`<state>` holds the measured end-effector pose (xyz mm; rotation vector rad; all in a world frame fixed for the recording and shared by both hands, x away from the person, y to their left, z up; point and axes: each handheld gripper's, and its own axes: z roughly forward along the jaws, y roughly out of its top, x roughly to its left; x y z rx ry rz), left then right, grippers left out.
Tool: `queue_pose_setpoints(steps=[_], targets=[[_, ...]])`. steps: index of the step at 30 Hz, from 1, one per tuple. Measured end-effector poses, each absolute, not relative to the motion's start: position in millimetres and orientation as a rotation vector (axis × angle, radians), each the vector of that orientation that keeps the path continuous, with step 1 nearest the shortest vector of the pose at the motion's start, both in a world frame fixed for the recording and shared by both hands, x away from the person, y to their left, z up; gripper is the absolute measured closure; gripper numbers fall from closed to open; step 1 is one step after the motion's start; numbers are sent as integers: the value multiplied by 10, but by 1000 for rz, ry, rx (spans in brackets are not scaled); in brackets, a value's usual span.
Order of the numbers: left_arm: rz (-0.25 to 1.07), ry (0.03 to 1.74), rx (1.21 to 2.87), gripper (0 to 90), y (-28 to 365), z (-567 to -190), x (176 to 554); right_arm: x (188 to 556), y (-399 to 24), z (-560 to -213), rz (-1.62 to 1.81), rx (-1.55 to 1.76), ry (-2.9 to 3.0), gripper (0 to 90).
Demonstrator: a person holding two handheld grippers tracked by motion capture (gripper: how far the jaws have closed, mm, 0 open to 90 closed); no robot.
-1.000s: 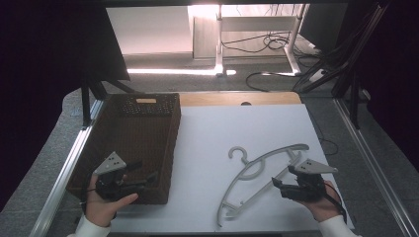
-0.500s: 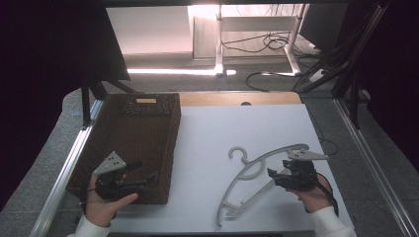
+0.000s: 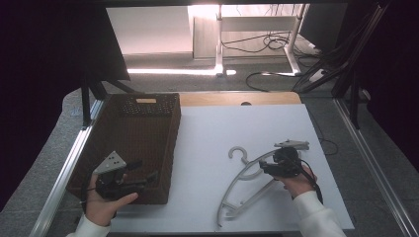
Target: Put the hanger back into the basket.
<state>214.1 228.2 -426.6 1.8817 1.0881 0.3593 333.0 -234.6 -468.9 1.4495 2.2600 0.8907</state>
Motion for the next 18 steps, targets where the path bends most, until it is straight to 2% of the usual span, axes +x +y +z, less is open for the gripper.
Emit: queue_pose_setpoints(steps=[8,18], targets=[[354,1086,1886,280,2289,-4289,2151,3528,-2273,-4846,745,1581,2241,494],[355,1078,1881,280,2305,-4273,2146,3611,-2178,-4910,685,1668,2218,552]])
